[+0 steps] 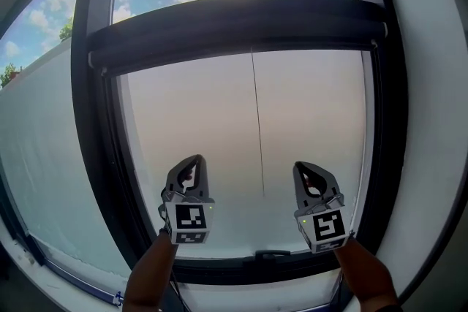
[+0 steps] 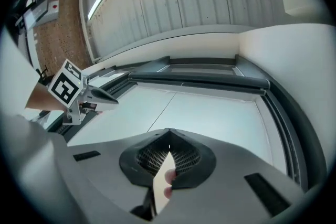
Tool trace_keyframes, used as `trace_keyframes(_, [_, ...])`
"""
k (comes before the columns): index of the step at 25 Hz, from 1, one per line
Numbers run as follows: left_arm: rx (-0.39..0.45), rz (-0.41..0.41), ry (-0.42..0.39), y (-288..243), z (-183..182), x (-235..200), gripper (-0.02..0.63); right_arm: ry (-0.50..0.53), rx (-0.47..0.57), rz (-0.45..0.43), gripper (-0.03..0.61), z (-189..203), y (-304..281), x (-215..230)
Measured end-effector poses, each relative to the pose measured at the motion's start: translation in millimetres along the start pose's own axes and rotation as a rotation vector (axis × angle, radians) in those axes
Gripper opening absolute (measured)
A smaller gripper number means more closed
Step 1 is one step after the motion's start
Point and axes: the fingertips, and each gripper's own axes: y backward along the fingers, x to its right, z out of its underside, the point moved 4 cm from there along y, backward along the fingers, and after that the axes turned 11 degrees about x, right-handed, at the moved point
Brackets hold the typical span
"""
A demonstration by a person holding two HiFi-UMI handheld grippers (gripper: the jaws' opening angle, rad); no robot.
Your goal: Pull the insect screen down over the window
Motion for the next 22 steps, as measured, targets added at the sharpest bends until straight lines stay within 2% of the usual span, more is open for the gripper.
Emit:
trace_keyframes(5, [0.028,-0.024,-0.175,-38.5,-25.0,-33.6,0.003,0.208,0.016,-0.084,0.003,-23.5,-42.9,9.4])
trace_keyframes(9, [0.041,0.046,-0.242,-65.9,-43.2,-37.9,0.003,0.446,0.004,-0.137,0.003,-39.3,-76.0,19.4])
trace_keyframes(13, [0.046,0.062,-0.475,-88.9,-60.3,-39.4,0.003,0.556,-0.032,-0.171,0.005,-46.6,-109.7,36.4])
trace_keyframes(18, [-0.047,0.058,-0.720,-117.6,-74.6,-49.9,0.003,0.709,-0.055,-0.164,0.005,-58.9,-136.9,59.5])
trace_keyframes(22, [-0.095,0.053,-0.780,-133.8,-85.2,-59.1,0.005,0.834,-0.061,-0.134,0.005,-72.0,-147.8,75.9])
